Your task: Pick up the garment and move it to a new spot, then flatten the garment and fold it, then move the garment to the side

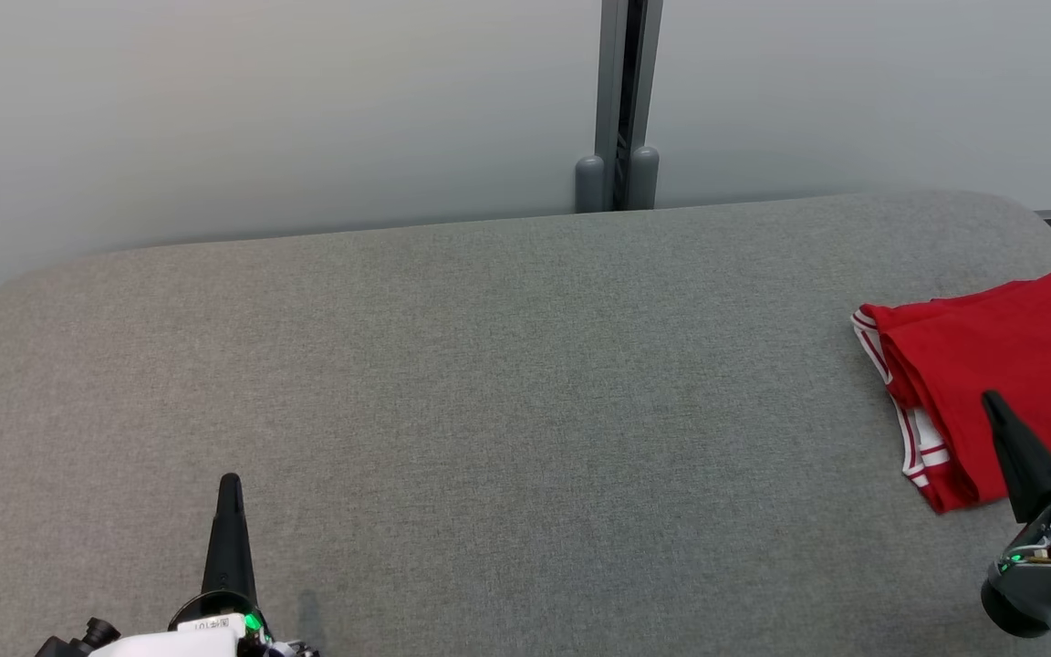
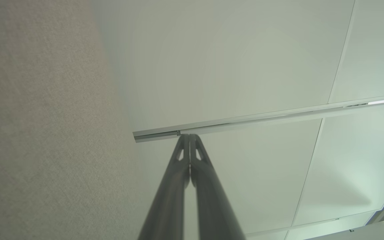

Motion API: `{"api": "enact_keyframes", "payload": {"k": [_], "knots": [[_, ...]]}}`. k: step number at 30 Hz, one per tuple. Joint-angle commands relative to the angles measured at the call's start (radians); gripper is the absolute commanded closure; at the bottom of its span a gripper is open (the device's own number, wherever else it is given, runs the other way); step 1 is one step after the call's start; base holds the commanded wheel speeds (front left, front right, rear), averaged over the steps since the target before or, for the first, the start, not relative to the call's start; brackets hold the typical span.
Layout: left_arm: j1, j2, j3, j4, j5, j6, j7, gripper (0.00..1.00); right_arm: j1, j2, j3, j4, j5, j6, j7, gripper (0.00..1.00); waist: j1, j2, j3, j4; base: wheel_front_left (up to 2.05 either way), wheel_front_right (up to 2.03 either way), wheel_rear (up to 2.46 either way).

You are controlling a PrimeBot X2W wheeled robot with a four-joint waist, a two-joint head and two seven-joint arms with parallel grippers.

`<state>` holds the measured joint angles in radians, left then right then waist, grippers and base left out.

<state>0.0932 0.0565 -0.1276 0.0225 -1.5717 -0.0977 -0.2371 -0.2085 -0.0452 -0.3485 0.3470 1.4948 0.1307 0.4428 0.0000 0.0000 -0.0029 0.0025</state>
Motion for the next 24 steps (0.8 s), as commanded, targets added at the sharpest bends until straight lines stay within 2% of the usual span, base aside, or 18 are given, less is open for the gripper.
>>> {"api": "enact_keyframes", "payload": {"k": [1, 3, 24], "knots": [[-0.023, 0.001, 0.006, 0.0, -0.019, -0.01, -0.001, 1.0, -0.013, -0.009, -0.006, 0.007, 0.021, 0.0, 0.011, 1.0, 0.0, 0.0, 0.001, -0.001, 0.0, 0.0, 0.0], [-0.023, -0.008, 0.008, 0.002, -0.047, -0.017, -0.005, 1.0, -0.024, -0.01, -0.014, 0.016, 0.058, 0.0, 0.024, 1.0, 0.0, 0.0, 0.004, -0.002, 0.0, 0.0, 0.0], [-0.022, -0.007, 0.008, 0.002, -0.044, -0.015, -0.004, 1.0, -0.021, -0.009, -0.013, 0.015, 0.053, 0.0, 0.022, 1.0, 0.0, 0.0, 0.004, -0.002, 0.0, 0.0, 0.0]]}}
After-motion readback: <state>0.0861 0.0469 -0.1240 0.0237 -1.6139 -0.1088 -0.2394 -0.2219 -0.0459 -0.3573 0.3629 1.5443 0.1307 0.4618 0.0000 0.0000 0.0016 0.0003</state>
